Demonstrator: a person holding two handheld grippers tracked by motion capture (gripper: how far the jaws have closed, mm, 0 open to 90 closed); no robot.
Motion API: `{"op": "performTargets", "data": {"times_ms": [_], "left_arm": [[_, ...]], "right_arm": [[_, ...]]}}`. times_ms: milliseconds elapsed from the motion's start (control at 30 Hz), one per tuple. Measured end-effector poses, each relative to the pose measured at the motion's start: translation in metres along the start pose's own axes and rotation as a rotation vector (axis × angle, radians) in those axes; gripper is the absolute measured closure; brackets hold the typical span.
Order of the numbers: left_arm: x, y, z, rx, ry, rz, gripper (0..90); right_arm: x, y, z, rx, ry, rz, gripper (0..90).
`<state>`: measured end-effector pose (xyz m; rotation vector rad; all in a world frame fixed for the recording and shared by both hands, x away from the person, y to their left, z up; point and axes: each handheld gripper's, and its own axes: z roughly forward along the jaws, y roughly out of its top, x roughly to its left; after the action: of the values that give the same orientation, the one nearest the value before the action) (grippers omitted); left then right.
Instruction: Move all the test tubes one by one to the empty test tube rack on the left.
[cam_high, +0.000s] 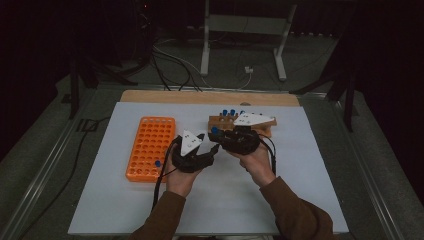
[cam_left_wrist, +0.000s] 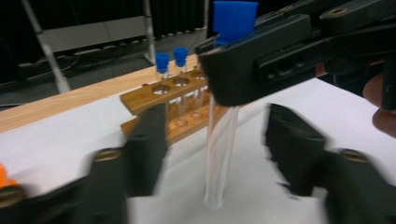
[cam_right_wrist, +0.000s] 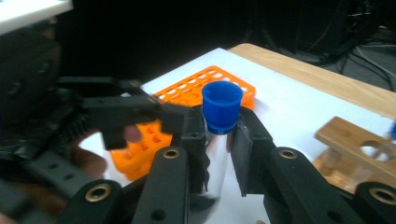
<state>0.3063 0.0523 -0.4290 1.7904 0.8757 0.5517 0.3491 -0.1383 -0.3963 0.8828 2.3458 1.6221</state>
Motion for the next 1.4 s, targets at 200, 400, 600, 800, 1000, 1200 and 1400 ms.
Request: {"op": "performTargets", "data": {"times_ms": [200,400,600,800,1000,1200,1400], "left_arm": [[0.000,0.000,-0.001,-0.014,-0.028,0.008,69.2],[0.004,-0.002,0.000,-0.003,-0.037,-0.003,77.5],[0.008,-0.004,-0.001,0.005,-0.023,-0.017,77.8],[0.015,-0.008,-0.005,0.001,-0.015,-0.041,77.8],[0.019,-0.007,-0.013,-0.019,-0.019,-0.047,77.8],[0.021,-0.006,-0.020,-0.029,-0.027,-0.053,77.7],[0.025,-0.004,-0.032,-0.053,-0.038,-0.068,77.7]], "right_arm": [[0.005,0.000,0.003,0.004,0.020,0.000,76.6],[0.004,-0.001,0.005,0.013,0.025,-0.001,76.2],[-0.002,-0.001,0.001,-0.025,0.060,0.029,48.7],[-0.008,-0.001,-0.010,-0.063,0.030,0.037,15.9],[-0.015,-0.004,-0.017,-0.050,-0.016,0.033,2.2],[-0.022,-0.011,-0.021,-0.025,-0.067,0.012,0.2],[-0.026,-0.017,-0.023,0.018,-0.157,-0.015,0.0]]}}
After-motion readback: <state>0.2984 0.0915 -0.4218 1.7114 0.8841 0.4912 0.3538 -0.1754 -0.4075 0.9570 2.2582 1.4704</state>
